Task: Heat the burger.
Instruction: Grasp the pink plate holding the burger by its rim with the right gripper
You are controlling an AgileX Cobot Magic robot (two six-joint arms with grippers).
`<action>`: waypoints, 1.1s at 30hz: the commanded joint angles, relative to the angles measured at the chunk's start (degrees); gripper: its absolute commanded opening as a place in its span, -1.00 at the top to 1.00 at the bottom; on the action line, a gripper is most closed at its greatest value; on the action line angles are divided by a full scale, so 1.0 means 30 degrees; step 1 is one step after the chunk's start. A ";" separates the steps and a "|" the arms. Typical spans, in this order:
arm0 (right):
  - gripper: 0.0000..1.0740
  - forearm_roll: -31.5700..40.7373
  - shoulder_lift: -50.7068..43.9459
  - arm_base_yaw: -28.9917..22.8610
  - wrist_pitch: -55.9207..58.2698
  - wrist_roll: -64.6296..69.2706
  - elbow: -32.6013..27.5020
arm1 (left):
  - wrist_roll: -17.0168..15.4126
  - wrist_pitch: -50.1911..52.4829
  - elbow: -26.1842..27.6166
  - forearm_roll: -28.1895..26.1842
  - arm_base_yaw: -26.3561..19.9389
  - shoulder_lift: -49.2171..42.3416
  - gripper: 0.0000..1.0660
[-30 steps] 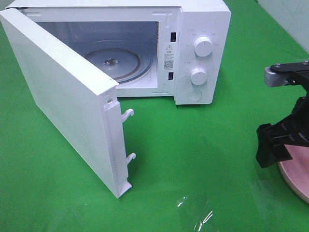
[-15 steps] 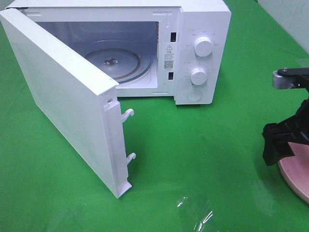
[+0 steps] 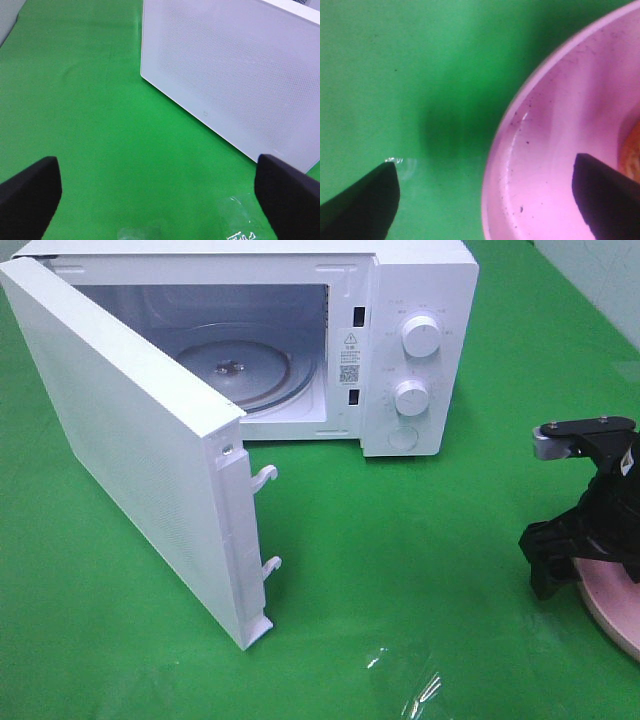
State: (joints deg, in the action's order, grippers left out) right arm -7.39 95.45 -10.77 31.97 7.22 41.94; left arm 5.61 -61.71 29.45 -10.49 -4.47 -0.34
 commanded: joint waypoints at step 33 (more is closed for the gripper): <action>0.65 -0.0134 0.2731 0.0879 -0.1337 0.0477 0.0038 | -0.0095 0.0153 0.0019 -0.0057 -0.0057 -0.0286 -0.81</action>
State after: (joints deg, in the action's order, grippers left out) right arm -8.59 102.56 -8.37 27.90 8.14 42.51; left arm 5.61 -61.71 29.45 -10.43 -4.47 -0.34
